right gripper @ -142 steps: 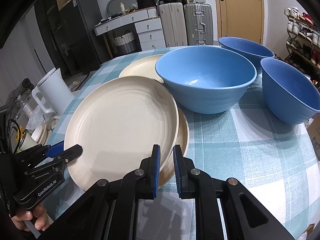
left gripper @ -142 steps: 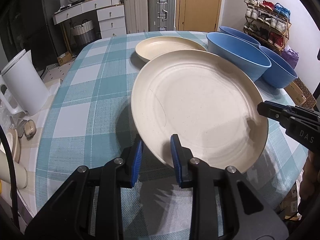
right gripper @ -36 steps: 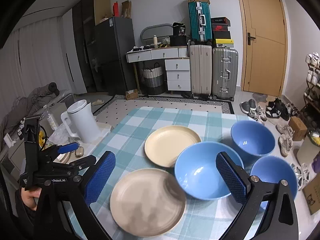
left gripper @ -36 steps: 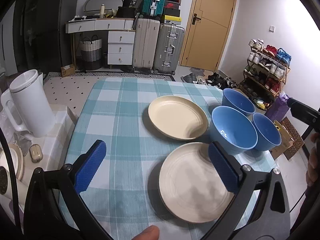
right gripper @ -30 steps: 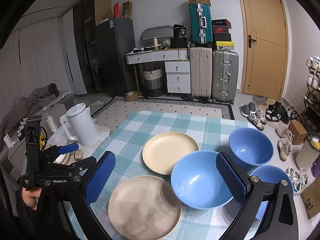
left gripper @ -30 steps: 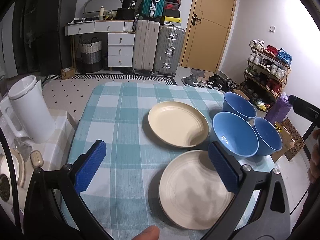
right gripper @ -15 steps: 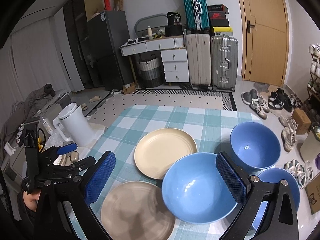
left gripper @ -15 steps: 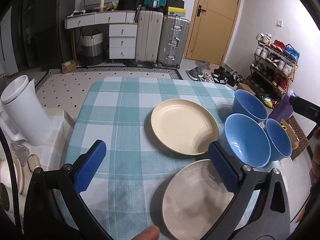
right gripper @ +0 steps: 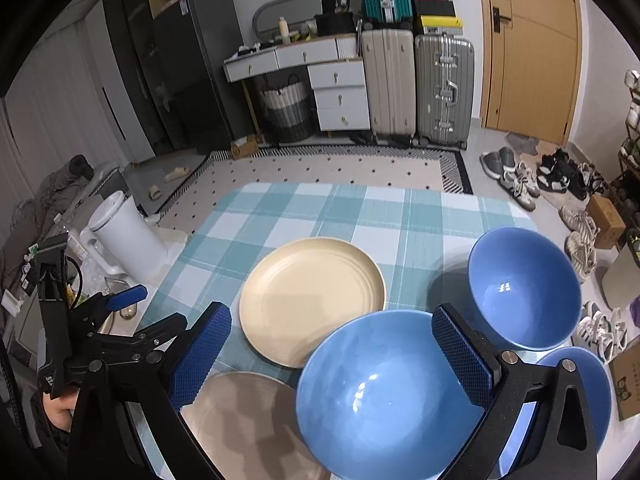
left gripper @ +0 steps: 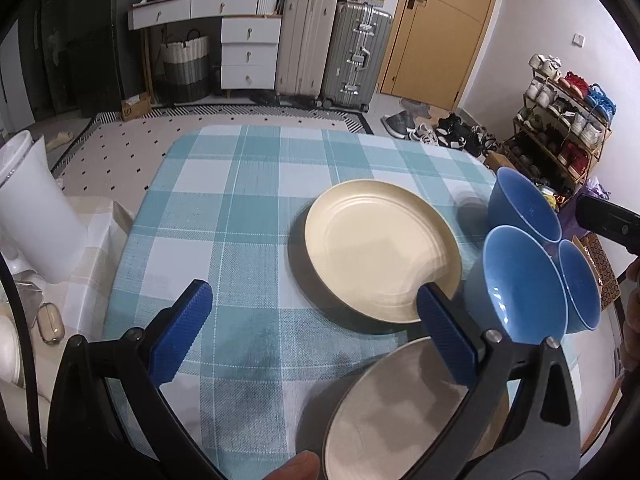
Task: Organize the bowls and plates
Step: 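Move both tools toward the remaining cream plate and blue bowls, then grasp the cream plate rim with left tool while right tool grasps a blue bowl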
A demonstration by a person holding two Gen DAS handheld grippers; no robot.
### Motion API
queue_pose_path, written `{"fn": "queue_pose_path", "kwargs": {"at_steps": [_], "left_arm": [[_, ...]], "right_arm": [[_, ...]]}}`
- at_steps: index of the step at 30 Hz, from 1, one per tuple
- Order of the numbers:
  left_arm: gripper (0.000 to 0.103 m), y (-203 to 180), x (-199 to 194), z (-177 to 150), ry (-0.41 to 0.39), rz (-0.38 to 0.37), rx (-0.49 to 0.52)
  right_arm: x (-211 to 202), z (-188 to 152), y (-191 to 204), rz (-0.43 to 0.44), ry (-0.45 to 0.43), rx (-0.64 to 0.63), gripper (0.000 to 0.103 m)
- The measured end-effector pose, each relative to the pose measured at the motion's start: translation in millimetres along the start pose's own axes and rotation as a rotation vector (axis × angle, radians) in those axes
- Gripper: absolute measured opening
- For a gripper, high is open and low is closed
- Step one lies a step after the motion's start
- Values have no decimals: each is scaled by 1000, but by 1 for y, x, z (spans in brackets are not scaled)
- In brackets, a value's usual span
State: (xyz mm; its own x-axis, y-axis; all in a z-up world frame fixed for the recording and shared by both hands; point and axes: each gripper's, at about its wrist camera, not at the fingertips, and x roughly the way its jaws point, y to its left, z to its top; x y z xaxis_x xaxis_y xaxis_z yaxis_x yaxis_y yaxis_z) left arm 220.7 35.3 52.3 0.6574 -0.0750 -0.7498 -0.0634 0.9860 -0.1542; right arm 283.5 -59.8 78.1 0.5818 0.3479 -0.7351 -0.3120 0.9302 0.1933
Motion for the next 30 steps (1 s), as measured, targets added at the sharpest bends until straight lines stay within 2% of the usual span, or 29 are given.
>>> {"fn": "queue_pose_path", "kwargs": {"at_steps": [19, 30], "left_arm": [[102, 9, 65, 2, 104, 13, -43], [100, 7, 96, 4, 151, -5, -48]], "right_arm": [[77, 19, -19, 14, 153, 24, 102], [118, 27, -33, -31, 246, -14, 97]]}}
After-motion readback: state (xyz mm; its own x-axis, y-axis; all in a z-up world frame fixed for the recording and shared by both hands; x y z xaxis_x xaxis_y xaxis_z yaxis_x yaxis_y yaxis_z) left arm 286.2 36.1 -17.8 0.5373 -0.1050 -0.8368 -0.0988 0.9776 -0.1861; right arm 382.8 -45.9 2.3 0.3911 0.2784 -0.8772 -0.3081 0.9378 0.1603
